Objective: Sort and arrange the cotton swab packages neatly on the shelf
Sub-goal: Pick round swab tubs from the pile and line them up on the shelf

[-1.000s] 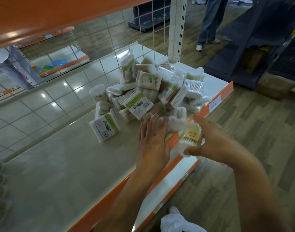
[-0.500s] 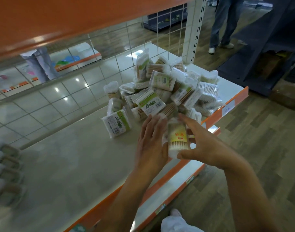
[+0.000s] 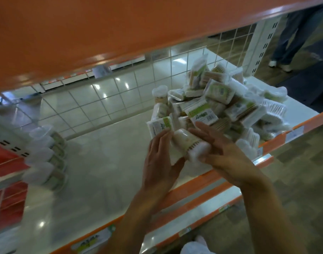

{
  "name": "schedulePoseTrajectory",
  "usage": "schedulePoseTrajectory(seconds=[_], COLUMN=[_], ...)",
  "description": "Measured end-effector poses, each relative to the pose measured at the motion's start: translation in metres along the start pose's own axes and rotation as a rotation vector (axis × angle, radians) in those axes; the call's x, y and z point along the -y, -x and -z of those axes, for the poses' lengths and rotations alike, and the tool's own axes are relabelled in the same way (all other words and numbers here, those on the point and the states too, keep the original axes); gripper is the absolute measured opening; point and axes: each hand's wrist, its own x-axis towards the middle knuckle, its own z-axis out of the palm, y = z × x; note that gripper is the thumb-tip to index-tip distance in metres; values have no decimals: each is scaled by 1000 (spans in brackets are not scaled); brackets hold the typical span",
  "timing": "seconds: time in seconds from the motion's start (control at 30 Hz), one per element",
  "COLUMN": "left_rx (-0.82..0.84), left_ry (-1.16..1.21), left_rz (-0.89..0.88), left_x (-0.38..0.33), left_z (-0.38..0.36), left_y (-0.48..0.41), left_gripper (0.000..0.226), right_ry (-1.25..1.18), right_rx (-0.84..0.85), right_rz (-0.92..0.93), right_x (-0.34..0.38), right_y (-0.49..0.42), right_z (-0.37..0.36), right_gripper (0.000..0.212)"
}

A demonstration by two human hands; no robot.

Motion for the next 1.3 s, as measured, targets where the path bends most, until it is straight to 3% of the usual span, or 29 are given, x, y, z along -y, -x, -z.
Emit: schedulePoseTrajectory(seconds=[0.17, 0.27, 0.4, 0.53, 0.7, 0.83, 0.97, 1.1, 1.23, 1.3], left_rx=[-106, -147, -149, -162, -134, -128, -244, -235, -232, -264], left_ry=[27, 7, -10, -27, -123, -123, -152, -240, -102, 11], left_rz=[55, 70, 94, 131, 123, 243, 305, 370, 370, 365], left_x=[11, 20, 27, 30, 32, 41, 56, 76, 83, 83], left_z=[19, 30, 39, 44, 52, 58, 72, 90, 106, 115], left_y=[5, 10, 18, 27, 41, 51, 58, 65, 68, 70], left_gripper=[66, 56, 47, 42, 55, 77, 72, 65, 45, 46], right_ry=[-335, -420, -341, -180, 27, 212, 321, 326, 360, 389], right_rx=[12, 69, 32, -38, -11, 59, 180, 239, 270, 288], right_rz=[-27, -40, -58, -111, -141, -109, -70, -26, -4, 11], right_x=[-10, -15, -15, -14, -14, -17, -22, -19, -20, -23], right_y=[-20, -33, -45, -54, -57, -61, -65, -64, -64, -64], right_z=[-15, -24, -39, -60, -90, -120, -147, -165, -177, -182], right_gripper=[91, 80, 68, 37, 40, 30, 61, 48, 24, 16])
